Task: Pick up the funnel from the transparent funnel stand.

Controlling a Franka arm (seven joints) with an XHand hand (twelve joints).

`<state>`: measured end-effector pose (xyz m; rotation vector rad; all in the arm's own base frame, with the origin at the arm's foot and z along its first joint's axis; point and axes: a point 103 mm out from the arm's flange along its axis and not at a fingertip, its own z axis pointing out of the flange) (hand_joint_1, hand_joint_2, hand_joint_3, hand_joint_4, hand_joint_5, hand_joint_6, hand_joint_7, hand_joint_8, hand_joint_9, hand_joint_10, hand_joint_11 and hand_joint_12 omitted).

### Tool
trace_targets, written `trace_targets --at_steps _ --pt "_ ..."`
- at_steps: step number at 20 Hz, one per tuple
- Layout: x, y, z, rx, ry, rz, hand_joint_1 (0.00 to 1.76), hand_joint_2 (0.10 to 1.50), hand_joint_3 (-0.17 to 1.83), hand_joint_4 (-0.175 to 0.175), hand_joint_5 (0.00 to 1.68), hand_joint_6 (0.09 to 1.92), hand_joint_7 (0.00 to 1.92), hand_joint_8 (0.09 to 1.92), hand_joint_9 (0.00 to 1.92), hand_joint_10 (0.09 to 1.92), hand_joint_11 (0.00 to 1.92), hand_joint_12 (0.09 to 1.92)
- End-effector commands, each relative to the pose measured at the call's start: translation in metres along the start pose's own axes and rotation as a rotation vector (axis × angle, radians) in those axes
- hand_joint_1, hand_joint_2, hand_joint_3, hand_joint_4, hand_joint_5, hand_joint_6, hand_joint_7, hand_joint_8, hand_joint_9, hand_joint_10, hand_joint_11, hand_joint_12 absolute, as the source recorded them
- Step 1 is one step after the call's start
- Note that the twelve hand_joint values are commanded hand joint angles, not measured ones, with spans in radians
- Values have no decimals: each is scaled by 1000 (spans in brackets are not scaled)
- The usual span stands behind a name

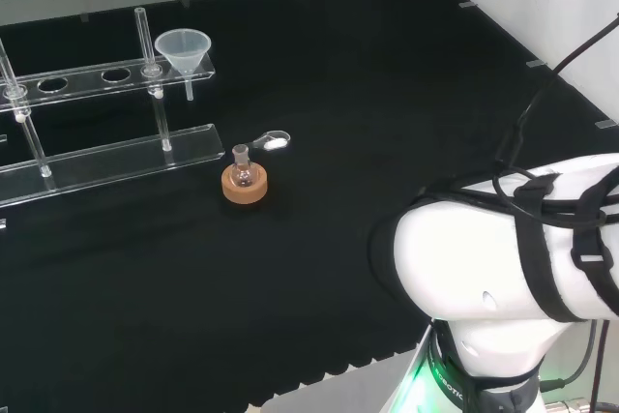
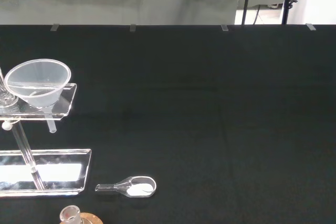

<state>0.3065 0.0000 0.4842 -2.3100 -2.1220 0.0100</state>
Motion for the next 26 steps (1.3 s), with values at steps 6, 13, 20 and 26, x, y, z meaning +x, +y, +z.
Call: trace_targets --at_steps 6,13,20,26 --pt "-4 3 1 -7 -15 3 0 1196 412 19 227 87 58 523 213 608 127 1336" --pt "3 20 14 15 -48 42 0 1209 387 18 237 87 60 519 217 606 130 1342" --pt "50 48 32 40 -106 55 0 1223 359 17 249 87 65 514 222 604 137 1346" --pt "121 94 48 69 -117 22 3 1226 349 16 257 87 71 514 228 605 145 1346"
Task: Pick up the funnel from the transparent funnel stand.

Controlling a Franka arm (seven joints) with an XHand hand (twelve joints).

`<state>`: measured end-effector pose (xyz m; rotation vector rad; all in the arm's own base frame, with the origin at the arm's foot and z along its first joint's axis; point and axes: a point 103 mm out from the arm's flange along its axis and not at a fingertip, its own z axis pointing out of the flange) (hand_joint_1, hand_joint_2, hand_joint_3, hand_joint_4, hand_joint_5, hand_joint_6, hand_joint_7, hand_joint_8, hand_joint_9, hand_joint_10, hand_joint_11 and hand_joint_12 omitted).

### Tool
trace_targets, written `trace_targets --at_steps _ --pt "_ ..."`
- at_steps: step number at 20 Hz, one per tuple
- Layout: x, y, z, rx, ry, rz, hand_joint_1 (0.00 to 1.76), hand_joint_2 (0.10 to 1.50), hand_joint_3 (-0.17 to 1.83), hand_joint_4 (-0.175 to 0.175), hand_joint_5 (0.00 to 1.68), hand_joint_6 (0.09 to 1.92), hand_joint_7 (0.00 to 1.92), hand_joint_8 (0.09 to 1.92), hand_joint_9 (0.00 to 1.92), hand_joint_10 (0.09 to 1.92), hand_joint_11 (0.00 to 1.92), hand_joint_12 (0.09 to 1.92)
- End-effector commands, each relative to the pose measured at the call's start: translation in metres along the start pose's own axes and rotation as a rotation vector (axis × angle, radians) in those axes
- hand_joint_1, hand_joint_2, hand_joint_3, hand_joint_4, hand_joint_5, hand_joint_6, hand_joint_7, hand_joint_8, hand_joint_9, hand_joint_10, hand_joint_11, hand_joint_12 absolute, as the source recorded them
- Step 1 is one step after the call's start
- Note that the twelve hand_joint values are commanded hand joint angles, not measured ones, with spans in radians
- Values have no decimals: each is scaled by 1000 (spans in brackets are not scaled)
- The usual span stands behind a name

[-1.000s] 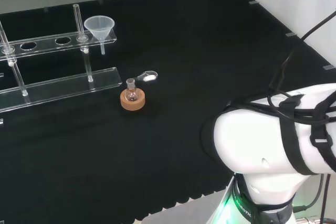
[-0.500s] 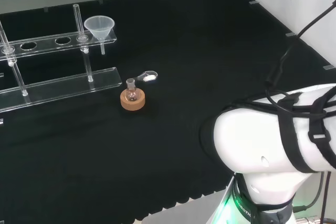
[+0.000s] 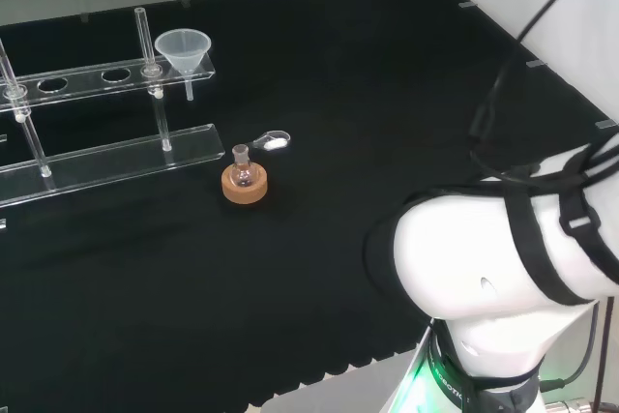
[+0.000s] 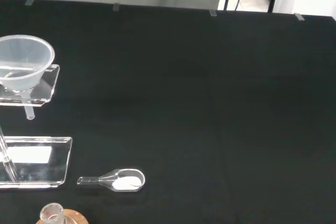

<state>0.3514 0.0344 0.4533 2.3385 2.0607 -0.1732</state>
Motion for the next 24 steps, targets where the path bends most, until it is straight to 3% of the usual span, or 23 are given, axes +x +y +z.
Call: trace_targets --at_steps 1,6,11,14,24 --pt "101 57 6 22 -29 -34 6 1225 346 15 258 87 72 514 230 606 146 1346" --pt "182 89 2 42 -64 -110 54 1195 317 10 250 87 78 511 233 607 147 1352" --pt "236 105 13 60 -97 -188 147 1127 283 3 236 87 100 518 251 621 150 1365" --pt "247 111 17 71 -95 -213 174 1106 276 1 232 87 116 525 262 628 155 1370" --pt "240 113 24 88 -84 -252 249 1057 261 -4 212 87 112 534 260 637 161 1375"
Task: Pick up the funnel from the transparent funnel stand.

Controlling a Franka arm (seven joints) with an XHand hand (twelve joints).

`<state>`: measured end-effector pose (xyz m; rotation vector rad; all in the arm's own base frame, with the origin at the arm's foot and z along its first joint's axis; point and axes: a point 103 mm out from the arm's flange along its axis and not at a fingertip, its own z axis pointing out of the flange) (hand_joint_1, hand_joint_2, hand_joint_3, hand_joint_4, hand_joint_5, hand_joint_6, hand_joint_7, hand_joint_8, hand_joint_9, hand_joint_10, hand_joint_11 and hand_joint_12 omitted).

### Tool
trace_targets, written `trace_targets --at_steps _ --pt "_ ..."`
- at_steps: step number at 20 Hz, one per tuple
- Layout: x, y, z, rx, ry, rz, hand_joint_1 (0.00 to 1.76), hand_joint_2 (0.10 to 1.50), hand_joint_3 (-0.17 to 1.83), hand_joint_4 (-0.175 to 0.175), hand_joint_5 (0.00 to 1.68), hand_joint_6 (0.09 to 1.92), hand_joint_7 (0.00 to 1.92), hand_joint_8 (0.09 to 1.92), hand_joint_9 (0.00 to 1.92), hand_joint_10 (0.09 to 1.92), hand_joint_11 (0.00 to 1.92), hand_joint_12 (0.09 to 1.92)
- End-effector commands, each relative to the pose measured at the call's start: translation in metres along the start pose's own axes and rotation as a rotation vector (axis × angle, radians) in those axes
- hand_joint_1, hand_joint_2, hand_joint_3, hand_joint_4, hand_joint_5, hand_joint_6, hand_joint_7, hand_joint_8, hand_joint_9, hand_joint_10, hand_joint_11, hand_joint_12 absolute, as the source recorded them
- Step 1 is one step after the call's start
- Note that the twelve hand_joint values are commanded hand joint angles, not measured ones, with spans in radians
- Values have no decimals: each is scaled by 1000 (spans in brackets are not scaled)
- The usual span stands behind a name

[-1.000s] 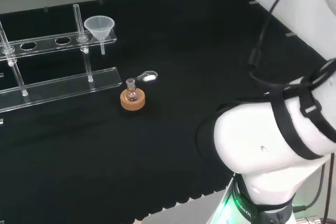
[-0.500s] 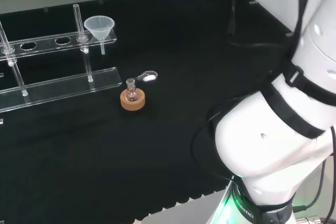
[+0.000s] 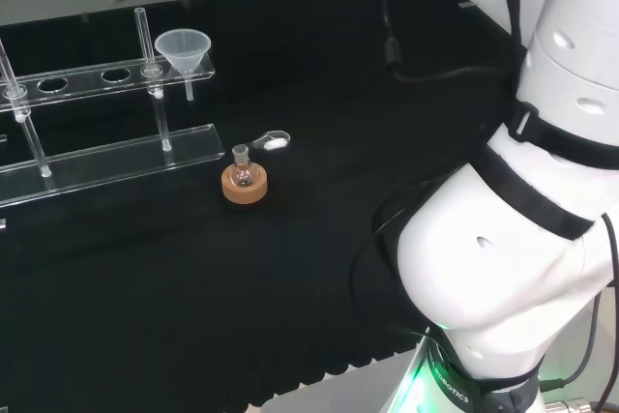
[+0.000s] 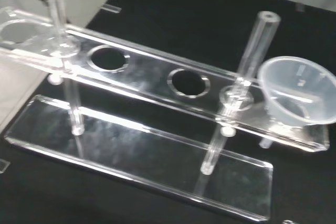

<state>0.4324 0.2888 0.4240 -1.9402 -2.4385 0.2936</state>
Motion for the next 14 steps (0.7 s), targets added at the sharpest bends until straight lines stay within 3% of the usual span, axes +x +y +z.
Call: trace_targets --at_steps 1,7,14 --pt "-45 52 21 33 -27 101 256 1053 260 -4 210 87 112 536 260 639 161 1376" --pt "-71 41 26 24 -20 112 274 1040 266 -7 207 87 104 566 254 662 161 1382" --pt "-59 48 29 71 -5 84 267 957 240 2 201 87 84 585 246 680 176 1424"
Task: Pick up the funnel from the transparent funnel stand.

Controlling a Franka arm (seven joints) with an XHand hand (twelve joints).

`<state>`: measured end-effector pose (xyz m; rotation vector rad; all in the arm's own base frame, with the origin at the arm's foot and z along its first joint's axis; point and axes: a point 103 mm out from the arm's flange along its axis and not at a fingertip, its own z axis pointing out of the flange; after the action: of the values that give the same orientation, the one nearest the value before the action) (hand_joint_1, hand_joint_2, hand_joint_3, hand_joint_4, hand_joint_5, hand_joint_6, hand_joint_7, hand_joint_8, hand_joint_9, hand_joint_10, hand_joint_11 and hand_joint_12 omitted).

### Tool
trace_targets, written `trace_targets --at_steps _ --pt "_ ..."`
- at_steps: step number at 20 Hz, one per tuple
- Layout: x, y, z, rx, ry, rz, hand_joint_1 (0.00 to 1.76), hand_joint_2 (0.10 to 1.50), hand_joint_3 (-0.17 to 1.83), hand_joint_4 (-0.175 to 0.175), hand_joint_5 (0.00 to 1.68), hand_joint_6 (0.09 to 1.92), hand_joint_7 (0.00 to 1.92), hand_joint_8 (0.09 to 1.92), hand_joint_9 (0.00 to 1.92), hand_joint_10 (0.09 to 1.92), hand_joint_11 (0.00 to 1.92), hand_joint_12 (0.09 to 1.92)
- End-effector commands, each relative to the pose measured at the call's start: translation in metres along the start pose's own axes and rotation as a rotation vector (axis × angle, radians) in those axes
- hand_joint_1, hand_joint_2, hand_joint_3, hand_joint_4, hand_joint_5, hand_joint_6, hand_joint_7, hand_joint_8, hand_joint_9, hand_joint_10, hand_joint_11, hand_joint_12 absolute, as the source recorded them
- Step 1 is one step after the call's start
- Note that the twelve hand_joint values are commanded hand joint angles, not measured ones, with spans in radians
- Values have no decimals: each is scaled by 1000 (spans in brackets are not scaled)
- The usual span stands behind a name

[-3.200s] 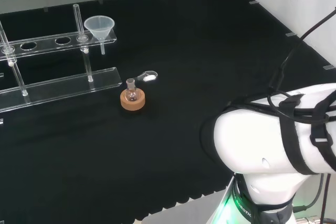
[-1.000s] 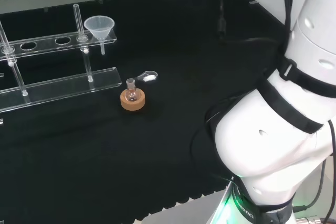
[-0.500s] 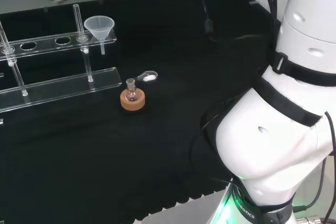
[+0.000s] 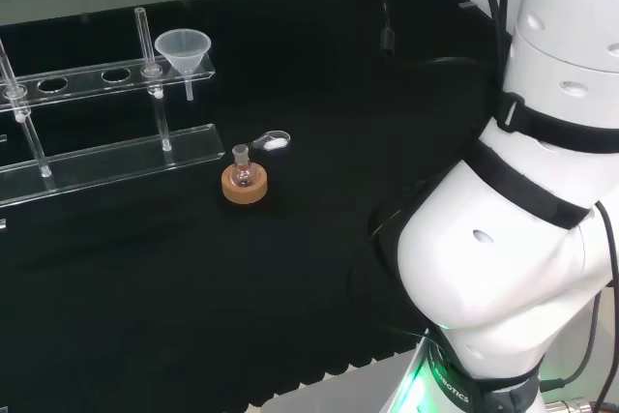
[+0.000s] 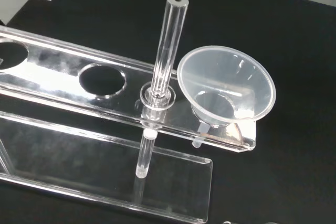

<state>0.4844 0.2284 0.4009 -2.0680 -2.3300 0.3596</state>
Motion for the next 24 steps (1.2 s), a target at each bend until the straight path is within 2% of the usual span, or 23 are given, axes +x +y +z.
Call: trace_targets --at_steps 1,3,6,9,12,15,21,24 --pt "12 8 6 53 17 -25 257 923 227 6 196 87 72 593 237 694 187 1451" --pt "14 11 9 83 18 -24 254 868 203 4 173 87 42 610 207 729 204 1493" --pt "5 12 11 89 23 -23 262 829 182 -5 135 87 7 632 168 766 212 1521" --pt "-12 11 13 90 31 -20 268 818 175 -7 124 87 0 633 157 773 212 1525" --pt "-37 6 22 109 45 8 281 808 168 -4 124 87 0 622 153 780 204 1525" --pt "-53 2 31 119 54 19 287 803 162 -7 124 87 0 599 145 786 190 1526" --pt "-64 0 53 149 65 21 285 803 158 -13 123 87 0 577 135 791 172 1526" --pt "-63 2 61 156 72 13 284 805 155 -14 89 87 0 502 117 793 155 1523"
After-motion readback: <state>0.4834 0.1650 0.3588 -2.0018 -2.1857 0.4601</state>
